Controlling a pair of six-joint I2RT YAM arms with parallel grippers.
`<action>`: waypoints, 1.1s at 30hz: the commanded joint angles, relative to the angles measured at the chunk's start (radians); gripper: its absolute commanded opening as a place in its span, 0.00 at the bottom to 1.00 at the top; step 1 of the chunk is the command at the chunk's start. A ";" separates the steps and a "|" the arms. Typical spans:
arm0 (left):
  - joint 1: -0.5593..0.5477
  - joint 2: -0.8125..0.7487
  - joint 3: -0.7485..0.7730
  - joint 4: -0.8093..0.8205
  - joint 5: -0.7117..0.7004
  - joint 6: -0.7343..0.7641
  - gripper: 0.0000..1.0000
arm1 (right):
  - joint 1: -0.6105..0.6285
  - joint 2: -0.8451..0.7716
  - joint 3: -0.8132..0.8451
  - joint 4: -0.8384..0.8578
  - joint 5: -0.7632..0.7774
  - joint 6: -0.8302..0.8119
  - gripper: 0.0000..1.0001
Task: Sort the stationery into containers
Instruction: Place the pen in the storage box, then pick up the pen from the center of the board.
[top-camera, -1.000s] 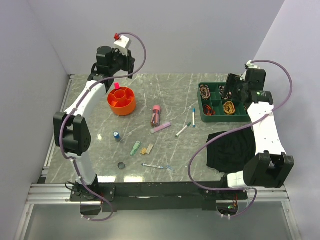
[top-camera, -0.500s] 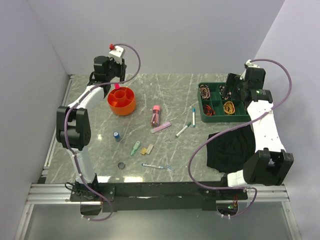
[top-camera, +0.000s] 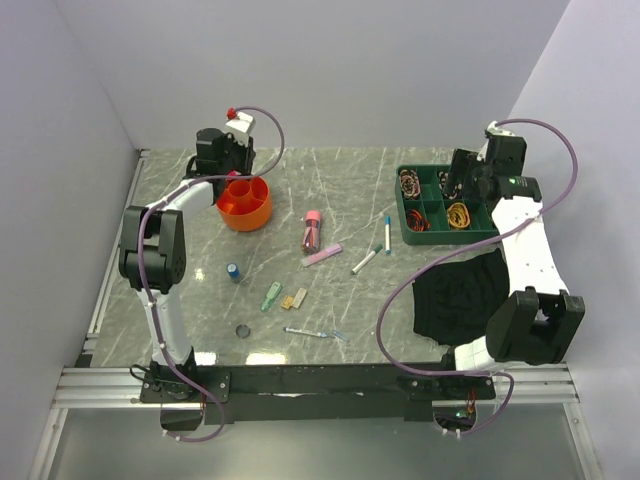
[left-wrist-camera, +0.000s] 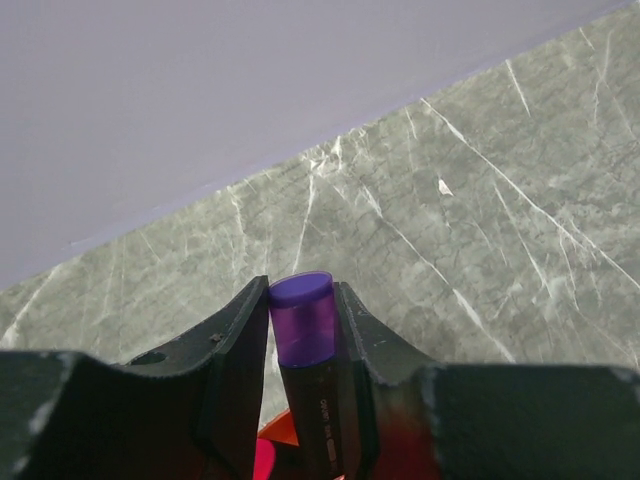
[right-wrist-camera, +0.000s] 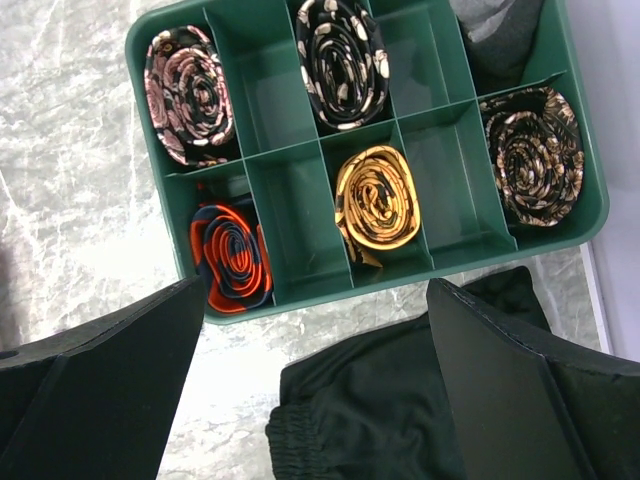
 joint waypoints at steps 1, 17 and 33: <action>0.004 -0.032 0.042 -0.032 -0.021 -0.020 0.39 | 0.013 0.003 0.033 0.041 0.017 -0.011 1.00; -0.161 -0.279 0.160 -0.545 0.369 0.146 0.57 | 0.028 -0.021 0.014 0.041 -0.062 -0.068 1.00; -0.511 0.025 0.250 -0.914 0.183 0.336 0.59 | 0.002 -0.126 0.011 -0.007 -0.222 -0.034 1.00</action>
